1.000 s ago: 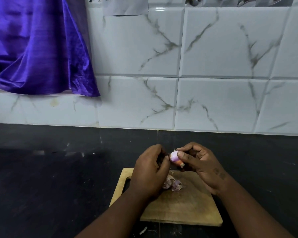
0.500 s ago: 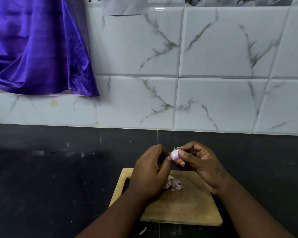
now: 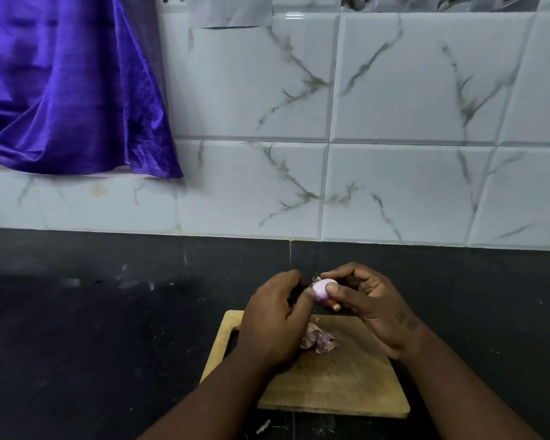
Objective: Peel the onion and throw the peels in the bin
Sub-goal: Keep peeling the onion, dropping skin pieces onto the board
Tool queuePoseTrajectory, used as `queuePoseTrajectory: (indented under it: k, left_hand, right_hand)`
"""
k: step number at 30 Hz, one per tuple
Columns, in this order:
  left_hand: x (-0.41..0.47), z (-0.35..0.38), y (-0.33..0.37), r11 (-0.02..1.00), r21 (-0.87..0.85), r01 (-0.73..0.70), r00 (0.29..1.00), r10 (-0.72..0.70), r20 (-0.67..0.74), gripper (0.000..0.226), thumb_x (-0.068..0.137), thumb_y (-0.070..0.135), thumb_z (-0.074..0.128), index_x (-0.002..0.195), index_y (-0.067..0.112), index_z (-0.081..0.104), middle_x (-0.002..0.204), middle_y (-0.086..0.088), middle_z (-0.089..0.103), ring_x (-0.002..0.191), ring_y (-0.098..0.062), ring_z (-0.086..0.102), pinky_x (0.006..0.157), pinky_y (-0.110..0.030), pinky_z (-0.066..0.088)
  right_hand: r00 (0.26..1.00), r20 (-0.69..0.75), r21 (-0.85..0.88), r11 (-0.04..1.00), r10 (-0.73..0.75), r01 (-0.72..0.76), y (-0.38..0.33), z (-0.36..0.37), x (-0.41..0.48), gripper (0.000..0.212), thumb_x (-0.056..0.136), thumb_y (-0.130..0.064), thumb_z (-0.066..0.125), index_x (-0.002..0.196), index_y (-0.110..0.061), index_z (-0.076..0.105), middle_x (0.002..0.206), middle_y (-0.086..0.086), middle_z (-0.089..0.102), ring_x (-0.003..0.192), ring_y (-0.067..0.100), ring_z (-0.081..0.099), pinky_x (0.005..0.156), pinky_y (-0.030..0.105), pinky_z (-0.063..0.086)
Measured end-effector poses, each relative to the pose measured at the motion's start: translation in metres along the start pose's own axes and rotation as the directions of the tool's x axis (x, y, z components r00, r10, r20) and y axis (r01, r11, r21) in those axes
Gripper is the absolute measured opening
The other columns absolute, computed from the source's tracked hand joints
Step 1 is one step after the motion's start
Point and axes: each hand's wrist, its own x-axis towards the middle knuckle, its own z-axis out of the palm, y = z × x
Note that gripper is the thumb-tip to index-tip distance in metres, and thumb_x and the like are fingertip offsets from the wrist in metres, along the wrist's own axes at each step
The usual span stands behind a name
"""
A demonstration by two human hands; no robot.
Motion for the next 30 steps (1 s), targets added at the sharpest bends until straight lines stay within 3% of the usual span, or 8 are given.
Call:
queuePoseTrajectory:
  k: [4,9,11,14,18,25,30]
  left_hand:
    - [0.0003,-0.0007,0.0001,1.000,0.008,-0.028,1.000,0.028,0.006,0.034,0.096,0.053,0.047,0.082,0.024,0.059,0.076,0.003,0.058,0.072,-0.016,0.056,0.062,-0.048,0.048]
    - [0.0017,0.0000,-0.0048,0.999,-0.023,-0.037,0.999,0.038,0.027,0.017,0.097,0.024,0.051,0.082,0.023,0.059,0.077,0.004,0.058,0.073,-0.016,0.056,0.063,-0.047,0.047]
    - [0.0022,0.0002,-0.0049,0.998,-0.050,-0.041,0.999,0.042,0.018,0.020,0.099,0.023,0.049,0.081,0.024,0.058,0.076,0.004,0.057,0.073,-0.017,0.055,0.063,-0.047,0.047]
    - [0.0011,-0.0001,-0.0031,0.994,-0.098,-0.053,0.999,0.054,-0.001,0.028,0.102,0.036,0.045,0.078,0.027,0.056,0.073,0.004,0.055,0.071,-0.017,0.055,0.062,-0.046,0.045]
    - [0.0008,0.0003,-0.0023,0.998,-0.032,-0.060,0.998,0.061,0.025,0.034,0.098,0.051,0.048,0.080,0.025,0.058,0.075,0.003,0.057,0.071,-0.016,0.055,0.061,-0.046,0.046]
    - [0.0016,-0.0003,-0.0050,0.997,-0.067,-0.044,0.998,0.047,0.046,0.020,0.097,0.022,0.049,0.078,0.020,0.057,0.073,0.002,0.056,0.070,-0.017,0.053,0.062,-0.046,0.044]
    - [-0.0009,-0.0004,-0.0012,0.997,-0.069,-0.046,0.998,0.049,0.046,0.035,0.100,0.048,0.044,0.078,0.024,0.056,0.073,0.002,0.056,0.069,-0.016,0.053,0.062,-0.046,0.044]
  right_hand:
    - [1.000,0.000,-0.031,0.999,-0.008,0.008,-0.0014,0.0003,-0.0003,0.033,0.076,-0.010,0.078,0.106,0.003,0.072,0.108,0.023,0.075,0.098,0.031,0.074,0.088,0.040,0.061]
    - [1.000,0.001,0.011,1.000,0.002,-0.002,-0.0015,-0.0001,-0.0008,0.033,0.077,-0.008,0.075,0.108,0.004,0.071,0.107,0.022,0.076,0.095,0.029,0.074,0.083,0.036,0.063]
    - [1.000,0.001,0.020,1.000,0.006,-0.006,-0.0022,-0.0004,-0.0010,0.033,0.078,-0.009,0.074,0.108,0.003,0.072,0.107,0.021,0.076,0.095,0.028,0.075,0.082,0.034,0.063]
    - [1.000,-0.003,0.023,1.000,0.010,-0.010,-0.0028,-0.0009,-0.0010,0.032,0.079,-0.009,0.074,0.108,0.003,0.072,0.107,0.021,0.076,0.095,0.029,0.075,0.080,0.034,0.063]
    - [1.000,0.011,-0.004,1.000,0.003,-0.003,-0.0027,-0.0016,-0.0008,0.030,0.081,-0.008,0.074,0.108,0.004,0.072,0.107,0.023,0.075,0.096,0.031,0.075,0.081,0.036,0.062]
    - [1.000,0.012,0.026,1.000,0.013,-0.013,-0.0024,-0.0002,-0.0011,0.026,0.078,-0.009,0.074,0.103,-0.001,0.075,0.105,0.020,0.077,0.094,0.029,0.075,0.082,0.036,0.063]
    - [1.000,0.018,0.018,1.000,0.020,-0.020,-0.0026,-0.0013,-0.0006,0.029,0.080,-0.009,0.073,0.106,0.004,0.072,0.105,0.021,0.076,0.094,0.029,0.075,0.081,0.036,0.063]
